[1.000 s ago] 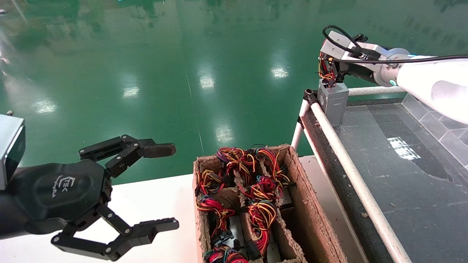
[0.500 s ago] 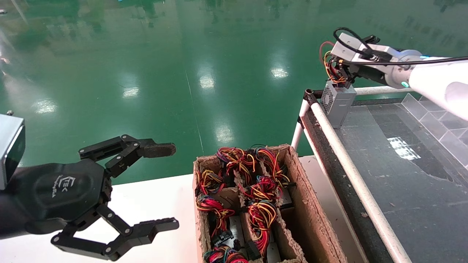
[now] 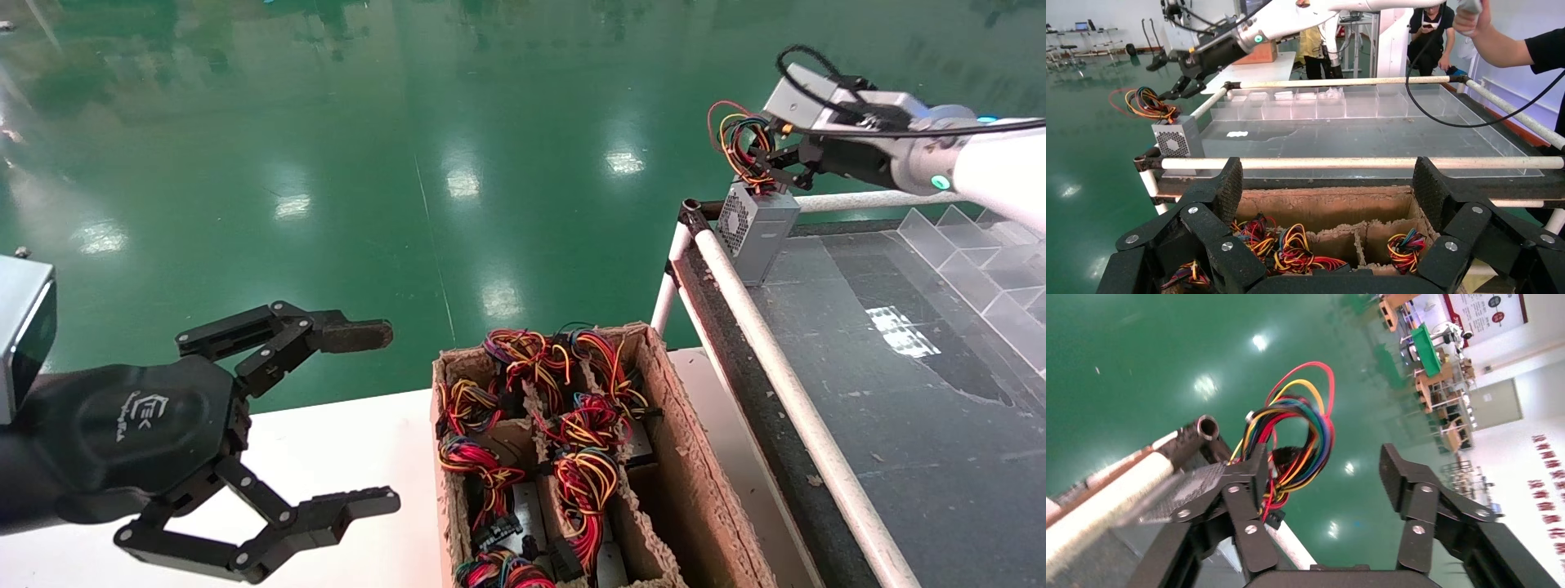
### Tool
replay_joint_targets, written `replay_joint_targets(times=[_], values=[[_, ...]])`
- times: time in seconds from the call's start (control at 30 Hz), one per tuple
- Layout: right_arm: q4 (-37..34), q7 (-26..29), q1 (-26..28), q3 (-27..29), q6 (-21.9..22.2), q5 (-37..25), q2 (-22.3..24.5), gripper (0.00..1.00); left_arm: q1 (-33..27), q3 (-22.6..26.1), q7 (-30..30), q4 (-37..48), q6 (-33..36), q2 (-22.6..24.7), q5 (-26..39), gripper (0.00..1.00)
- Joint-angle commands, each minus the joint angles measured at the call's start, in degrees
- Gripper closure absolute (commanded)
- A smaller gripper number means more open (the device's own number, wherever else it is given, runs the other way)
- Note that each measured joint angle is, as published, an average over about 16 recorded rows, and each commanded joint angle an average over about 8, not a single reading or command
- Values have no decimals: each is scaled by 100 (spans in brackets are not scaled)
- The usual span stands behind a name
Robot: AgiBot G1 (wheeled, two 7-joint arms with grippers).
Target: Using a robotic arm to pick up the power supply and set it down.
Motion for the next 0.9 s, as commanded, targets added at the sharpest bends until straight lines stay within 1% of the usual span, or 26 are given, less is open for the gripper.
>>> replay_joint_targets(times=[0.03,0.27,0.4,0.9], values=[[-18,104,63,21,-110,30,51,0,0,0,0,0,0,0,0,0],[87,500,209,447,-1039,652,490,0,0,0,0,1,-1,0,0,0],[272,701,108,560,-1397,915,686,0,1,-1,0,2,-3,-1,-1,0],[2047,1725,-1116,593,-2308,1906,1357,0,1,0,0,3,-3,-1,-1,0]])
